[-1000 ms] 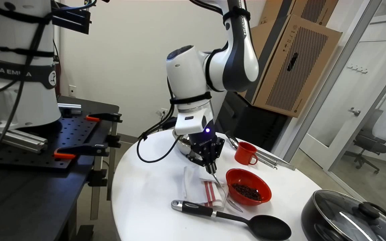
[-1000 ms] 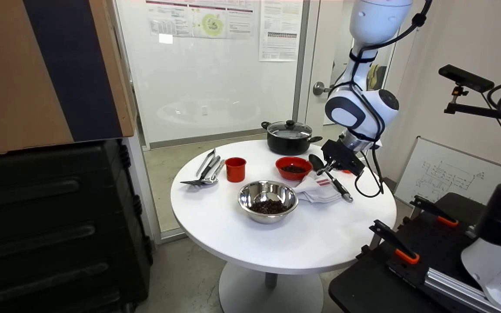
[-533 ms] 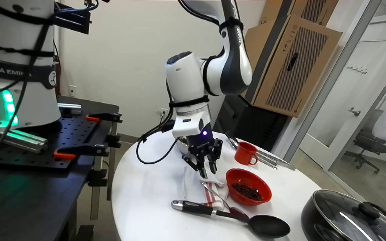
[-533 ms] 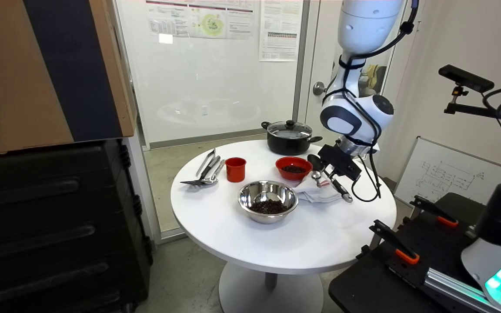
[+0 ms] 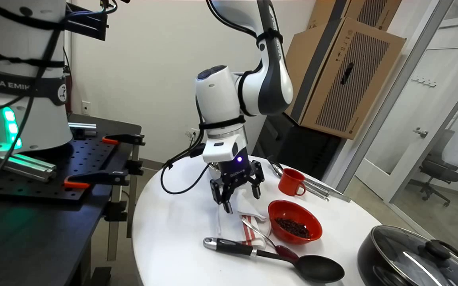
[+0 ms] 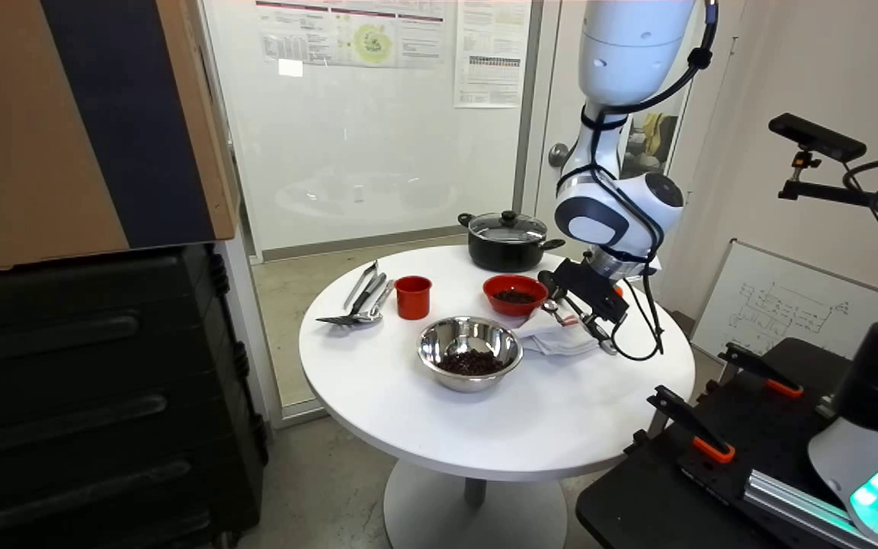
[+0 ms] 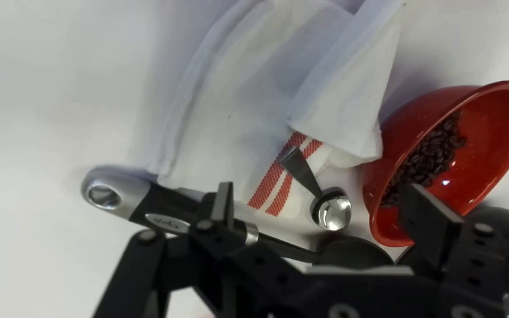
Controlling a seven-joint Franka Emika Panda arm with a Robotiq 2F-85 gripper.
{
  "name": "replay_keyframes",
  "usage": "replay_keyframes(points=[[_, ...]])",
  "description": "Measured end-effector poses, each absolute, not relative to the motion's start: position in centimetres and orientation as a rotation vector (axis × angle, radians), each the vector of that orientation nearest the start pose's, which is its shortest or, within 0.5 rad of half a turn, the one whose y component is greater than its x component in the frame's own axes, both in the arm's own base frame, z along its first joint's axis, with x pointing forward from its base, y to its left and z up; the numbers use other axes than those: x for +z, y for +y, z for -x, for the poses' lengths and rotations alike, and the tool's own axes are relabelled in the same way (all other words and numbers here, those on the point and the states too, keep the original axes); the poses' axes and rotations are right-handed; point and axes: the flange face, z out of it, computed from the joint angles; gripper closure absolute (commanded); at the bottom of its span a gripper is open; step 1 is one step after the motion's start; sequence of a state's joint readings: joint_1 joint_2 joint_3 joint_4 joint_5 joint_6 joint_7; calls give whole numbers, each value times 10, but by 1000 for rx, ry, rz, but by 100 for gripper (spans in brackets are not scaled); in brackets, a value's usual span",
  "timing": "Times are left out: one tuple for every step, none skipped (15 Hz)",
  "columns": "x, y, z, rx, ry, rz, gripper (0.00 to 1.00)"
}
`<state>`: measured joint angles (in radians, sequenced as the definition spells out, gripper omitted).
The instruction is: Take the spoon out of the spoon out of the red cup and put it next to the black spoon
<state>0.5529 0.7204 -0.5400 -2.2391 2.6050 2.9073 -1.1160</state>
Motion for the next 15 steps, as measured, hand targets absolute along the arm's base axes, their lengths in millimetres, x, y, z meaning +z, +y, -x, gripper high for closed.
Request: replay_keyframes(points=[[79, -67, -425, -670, 1697, 2340, 0], [80, -65, -423, -640, 1687, 2350, 0], [84, -63, -421, -614, 1674, 2358, 0], [90, -62, -419, -588, 1658, 2364, 0], [99, -62, -417, -565, 1641, 2365, 0], [110, -64, -416, -548, 1628, 2357, 0], [122, -67, -416, -540, 1615, 2344, 0], [135, -70, -416, -537, 1601, 2328, 0], [147, -73, -416, -537, 1581, 2316, 0], [158, -75, -416, -539, 1570, 2300, 0], [165, -76, -414, -543, 1562, 2287, 0], [169, -76, -412, -543, 1559, 2278, 0], [171, -75, -411, -541, 1556, 2275, 0], [171, -74, -409, -537, 1555, 2276, 0], [170, -74, -409, -534, 1554, 2278, 0]])
